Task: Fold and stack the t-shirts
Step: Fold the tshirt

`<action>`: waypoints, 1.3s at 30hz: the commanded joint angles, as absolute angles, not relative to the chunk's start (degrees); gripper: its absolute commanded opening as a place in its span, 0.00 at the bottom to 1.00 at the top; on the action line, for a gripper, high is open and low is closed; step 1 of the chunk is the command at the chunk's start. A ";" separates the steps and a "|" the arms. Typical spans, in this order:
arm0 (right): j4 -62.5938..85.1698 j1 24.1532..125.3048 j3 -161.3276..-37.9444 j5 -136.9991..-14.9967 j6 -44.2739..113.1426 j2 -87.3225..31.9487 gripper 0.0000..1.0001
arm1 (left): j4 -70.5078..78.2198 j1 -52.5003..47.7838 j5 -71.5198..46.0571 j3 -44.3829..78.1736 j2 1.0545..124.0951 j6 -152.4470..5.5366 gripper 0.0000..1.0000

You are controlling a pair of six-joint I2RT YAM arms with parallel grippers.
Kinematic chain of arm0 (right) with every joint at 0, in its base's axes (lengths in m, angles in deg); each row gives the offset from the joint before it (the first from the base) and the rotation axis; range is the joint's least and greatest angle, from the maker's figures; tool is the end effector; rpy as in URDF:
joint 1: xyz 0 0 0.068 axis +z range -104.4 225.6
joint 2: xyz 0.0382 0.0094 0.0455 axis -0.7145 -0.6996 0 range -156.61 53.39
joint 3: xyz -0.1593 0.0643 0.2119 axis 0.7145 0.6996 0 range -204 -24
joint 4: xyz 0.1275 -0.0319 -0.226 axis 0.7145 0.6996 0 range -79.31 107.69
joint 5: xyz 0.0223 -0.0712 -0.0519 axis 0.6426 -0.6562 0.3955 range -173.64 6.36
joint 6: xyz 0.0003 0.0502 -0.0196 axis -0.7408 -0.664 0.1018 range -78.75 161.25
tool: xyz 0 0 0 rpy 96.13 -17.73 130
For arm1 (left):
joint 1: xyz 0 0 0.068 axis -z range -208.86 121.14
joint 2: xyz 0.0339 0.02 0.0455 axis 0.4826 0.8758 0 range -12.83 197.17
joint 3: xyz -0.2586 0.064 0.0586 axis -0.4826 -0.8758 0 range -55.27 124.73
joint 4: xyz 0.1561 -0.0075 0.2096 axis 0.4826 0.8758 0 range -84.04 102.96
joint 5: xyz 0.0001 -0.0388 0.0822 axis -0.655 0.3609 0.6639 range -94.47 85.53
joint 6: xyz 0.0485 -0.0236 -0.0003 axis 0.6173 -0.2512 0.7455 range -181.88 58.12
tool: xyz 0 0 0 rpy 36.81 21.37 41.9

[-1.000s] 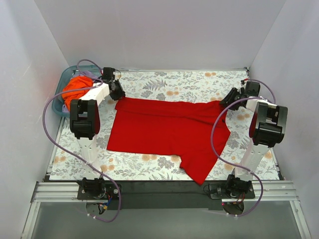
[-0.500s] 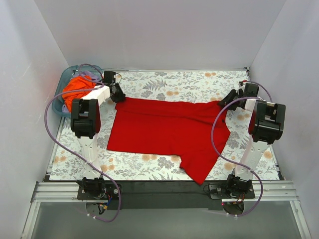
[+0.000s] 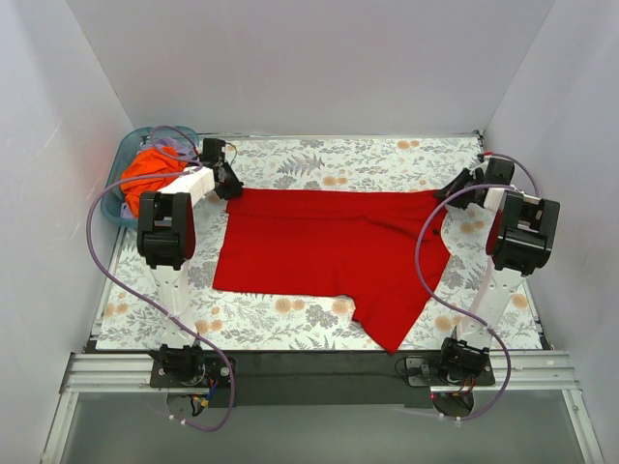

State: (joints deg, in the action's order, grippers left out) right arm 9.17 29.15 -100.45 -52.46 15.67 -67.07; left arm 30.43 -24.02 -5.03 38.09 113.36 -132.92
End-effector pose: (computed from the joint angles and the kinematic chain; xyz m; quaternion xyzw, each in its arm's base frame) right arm 0.4355 -0.1095 0.1434 0.2151 0.8618 0.2761 0.3672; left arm 0.4718 -0.0404 0.1519 -0.5229 0.8045 -0.1768 0.2191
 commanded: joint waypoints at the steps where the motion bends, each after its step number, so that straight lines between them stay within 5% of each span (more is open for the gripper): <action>1: 7.35 28.64 -104.50 -51.47 15.58 -69.91 0.01 | 35.40 -24.02 -2.10 34.90 116.45 -132.89 0.14; 9: 7.53 28.46 -107.14 -52.09 16.46 -72.38 0.09 | 34.96 -24.02 -1.66 34.20 116.02 -132.54 0.23; 14: 8.76 28.55 -108.02 -51.56 17.78 -71.33 0.32 | 34.44 -24.02 -3.41 34.37 113.82 -132.01 0.39; 21: 9.28 28.64 -103.29 -51.82 18.40 -63.60 0.39 | 34.17 -23.67 -6.58 34.02 108.38 -131.66 0.61; 28: 13.22 31.09 -94.67 -55.86 21.73 -52.70 0.43 | 34.09 -22.71 -6.32 31.13 101.00 -131.13 0.63; 39: 20.71 48.66 -85.09 -67.20 32.63 -40.65 0.43 | 32.33 -21.83 0.01 21.55 92.46 -129.90 0.64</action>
